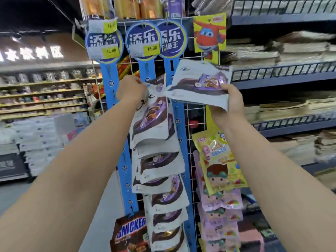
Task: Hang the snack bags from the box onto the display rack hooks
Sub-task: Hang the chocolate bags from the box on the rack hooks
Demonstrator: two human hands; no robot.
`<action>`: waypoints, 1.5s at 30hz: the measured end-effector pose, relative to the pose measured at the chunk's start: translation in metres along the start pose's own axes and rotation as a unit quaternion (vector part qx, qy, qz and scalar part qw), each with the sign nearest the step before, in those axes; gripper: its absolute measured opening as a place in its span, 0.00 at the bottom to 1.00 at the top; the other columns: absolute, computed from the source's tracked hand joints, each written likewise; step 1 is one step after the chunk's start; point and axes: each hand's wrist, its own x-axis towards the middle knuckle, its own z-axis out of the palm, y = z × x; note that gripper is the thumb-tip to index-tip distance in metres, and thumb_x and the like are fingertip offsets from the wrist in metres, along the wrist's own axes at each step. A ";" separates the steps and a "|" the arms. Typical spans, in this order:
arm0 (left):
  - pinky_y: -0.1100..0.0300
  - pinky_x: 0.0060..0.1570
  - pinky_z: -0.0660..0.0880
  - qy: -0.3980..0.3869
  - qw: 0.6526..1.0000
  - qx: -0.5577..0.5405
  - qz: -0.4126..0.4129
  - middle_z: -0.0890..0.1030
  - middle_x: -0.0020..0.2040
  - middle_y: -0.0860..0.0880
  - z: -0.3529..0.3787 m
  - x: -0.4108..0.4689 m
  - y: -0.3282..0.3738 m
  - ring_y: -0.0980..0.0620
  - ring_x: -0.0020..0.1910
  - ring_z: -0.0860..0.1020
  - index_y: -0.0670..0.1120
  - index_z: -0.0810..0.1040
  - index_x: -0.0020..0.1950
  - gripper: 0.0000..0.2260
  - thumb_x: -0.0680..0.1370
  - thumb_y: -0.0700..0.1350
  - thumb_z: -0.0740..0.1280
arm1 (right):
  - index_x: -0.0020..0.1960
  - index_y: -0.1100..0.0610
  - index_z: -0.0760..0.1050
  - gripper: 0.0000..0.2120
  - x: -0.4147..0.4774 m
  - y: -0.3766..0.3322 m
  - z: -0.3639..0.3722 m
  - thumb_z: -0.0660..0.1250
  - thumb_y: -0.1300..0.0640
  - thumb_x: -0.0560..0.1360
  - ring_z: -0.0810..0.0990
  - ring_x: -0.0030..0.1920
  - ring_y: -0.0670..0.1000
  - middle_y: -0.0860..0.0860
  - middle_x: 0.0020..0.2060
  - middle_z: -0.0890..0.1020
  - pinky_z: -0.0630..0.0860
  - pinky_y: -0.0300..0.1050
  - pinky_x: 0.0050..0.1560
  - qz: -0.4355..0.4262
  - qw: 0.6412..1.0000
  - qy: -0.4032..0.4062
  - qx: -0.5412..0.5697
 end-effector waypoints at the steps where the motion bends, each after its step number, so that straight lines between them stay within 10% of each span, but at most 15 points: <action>1: 0.55 0.38 0.71 0.002 1.000 0.004 -0.004 0.83 0.46 0.47 0.001 0.004 0.000 0.43 0.45 0.79 0.46 0.83 0.45 0.07 0.75 0.45 0.65 | 0.41 0.59 0.74 0.08 0.003 0.000 -0.005 0.59 0.61 0.76 0.80 0.28 0.50 0.51 0.28 0.81 0.76 0.38 0.30 0.018 1.000 -0.016 0.007; 10: 0.61 0.28 0.61 -0.062 0.994 -0.042 -0.074 0.65 0.28 0.48 0.015 0.021 0.008 0.50 0.26 0.64 0.44 0.65 0.30 0.16 0.75 0.44 0.67 | 0.55 0.61 0.72 0.12 0.028 0.000 -0.020 0.57 0.56 0.76 0.81 0.39 0.53 0.55 0.43 0.81 0.76 0.42 0.41 0.079 0.991 -0.101 -0.024; 13: 0.58 0.32 0.63 -0.066 0.988 -0.068 -0.120 0.74 0.38 0.47 0.011 0.021 0.012 0.50 0.35 0.73 0.42 0.72 0.41 0.06 0.73 0.43 0.68 | 0.52 0.60 0.73 0.10 0.030 0.003 -0.014 0.57 0.56 0.75 0.80 0.39 0.54 0.55 0.42 0.80 0.76 0.41 0.39 0.083 0.989 -0.110 -0.059; 16: 0.51 0.56 0.73 -0.106 0.973 -0.098 -0.180 0.71 0.65 0.40 0.008 0.026 0.013 0.40 0.61 0.73 0.38 0.65 0.70 0.28 0.73 0.43 0.70 | 0.43 0.59 0.75 0.09 0.030 0.004 -0.013 0.58 0.56 0.76 0.80 0.33 0.51 0.52 0.33 0.82 0.75 0.39 0.35 0.092 0.986 -0.119 -0.076; 21: 0.43 0.57 0.75 -0.149 0.955 -0.127 -0.223 0.74 0.62 0.41 0.002 0.028 0.007 0.40 0.57 0.76 0.39 0.67 0.68 0.31 0.70 0.46 0.74 | 0.50 0.59 0.71 0.08 0.034 0.002 -0.020 0.60 0.56 0.74 0.78 0.36 0.52 0.53 0.39 0.79 0.74 0.41 0.37 0.098 0.979 -0.137 -0.114; 26: 0.59 0.30 0.65 -0.092 0.994 0.020 -0.059 0.68 0.28 0.47 0.012 0.020 -0.004 0.52 0.27 0.67 0.43 0.66 0.28 0.22 0.75 0.52 0.70 | 0.46 0.56 0.72 0.05 0.039 0.003 -0.028 0.61 0.55 0.74 0.78 0.34 0.51 0.52 0.37 0.78 0.74 0.41 0.36 0.108 0.972 -0.129 -0.163; 31: 0.53 0.40 0.68 -0.055 0.993 0.063 0.085 0.70 0.32 0.51 0.025 0.015 -0.029 0.49 0.37 0.70 0.46 0.69 0.34 0.14 0.74 0.46 0.71 | 0.39 0.55 0.75 0.08 0.041 0.009 -0.028 0.62 0.56 0.74 0.79 0.31 0.51 0.51 0.30 0.81 0.73 0.42 0.38 0.105 0.967 -0.142 -0.182; 38: 0.62 0.40 0.71 0.010 0.994 -0.094 0.059 0.76 0.38 0.50 0.000 0.021 -0.017 0.56 0.36 0.73 0.44 0.72 0.45 0.08 0.80 0.48 0.61 | 0.45 0.58 0.77 0.09 0.041 0.027 -0.008 0.60 0.55 0.77 0.83 0.31 0.50 0.51 0.31 0.84 0.80 0.41 0.35 0.131 0.950 -0.206 -0.193; 45: 0.62 0.38 0.70 -0.123 0.988 -0.058 0.069 0.76 0.42 0.49 -0.024 0.022 0.014 0.53 0.39 0.73 0.45 0.78 0.48 0.08 0.79 0.47 0.62 | 0.45 0.58 0.77 0.09 0.039 0.048 0.014 0.61 0.56 0.77 0.83 0.32 0.51 0.52 0.32 0.85 0.81 0.43 0.36 0.140 0.946 -0.237 -0.174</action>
